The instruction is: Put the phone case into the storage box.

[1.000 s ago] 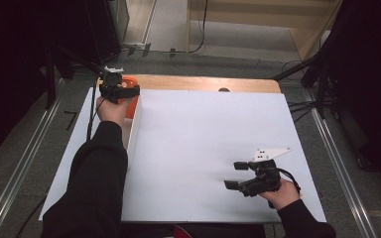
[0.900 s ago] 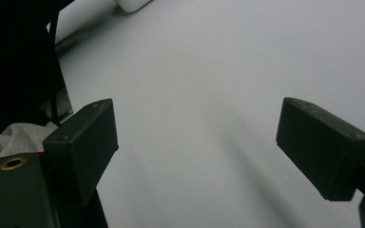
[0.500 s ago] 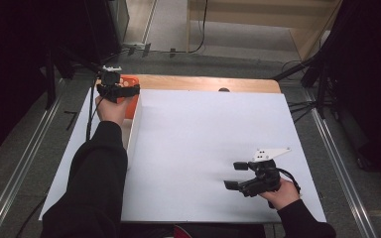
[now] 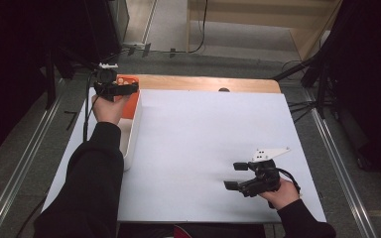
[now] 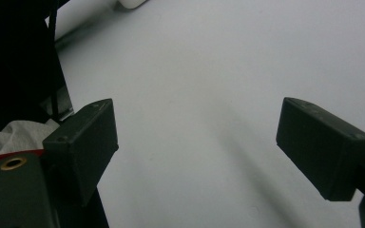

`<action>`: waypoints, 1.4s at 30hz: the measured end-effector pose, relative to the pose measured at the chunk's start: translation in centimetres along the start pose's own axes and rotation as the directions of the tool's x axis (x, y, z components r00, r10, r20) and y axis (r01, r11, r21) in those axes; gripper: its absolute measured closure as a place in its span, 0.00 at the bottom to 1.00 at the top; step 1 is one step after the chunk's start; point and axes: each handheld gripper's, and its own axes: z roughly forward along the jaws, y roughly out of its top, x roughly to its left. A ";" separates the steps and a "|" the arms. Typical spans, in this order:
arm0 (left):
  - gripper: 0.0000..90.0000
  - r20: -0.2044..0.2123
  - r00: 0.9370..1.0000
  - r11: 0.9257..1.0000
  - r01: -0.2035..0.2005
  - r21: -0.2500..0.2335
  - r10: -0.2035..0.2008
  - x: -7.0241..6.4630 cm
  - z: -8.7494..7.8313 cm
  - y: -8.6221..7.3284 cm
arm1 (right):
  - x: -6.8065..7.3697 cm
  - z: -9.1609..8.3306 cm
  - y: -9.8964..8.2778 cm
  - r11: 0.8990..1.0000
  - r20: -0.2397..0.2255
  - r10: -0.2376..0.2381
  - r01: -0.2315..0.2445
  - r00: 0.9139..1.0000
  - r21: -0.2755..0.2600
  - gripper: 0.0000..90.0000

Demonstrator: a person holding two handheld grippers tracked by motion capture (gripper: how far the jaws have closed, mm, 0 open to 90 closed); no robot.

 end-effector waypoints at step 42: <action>0.08 0.390 0.919 0.994 -0.080 0.068 0.048 -1.2 -6.6 -0.2 | 0.0 0.1 0.0 1.000 0.003 0.001 -0.001 1.000 0.010 0.14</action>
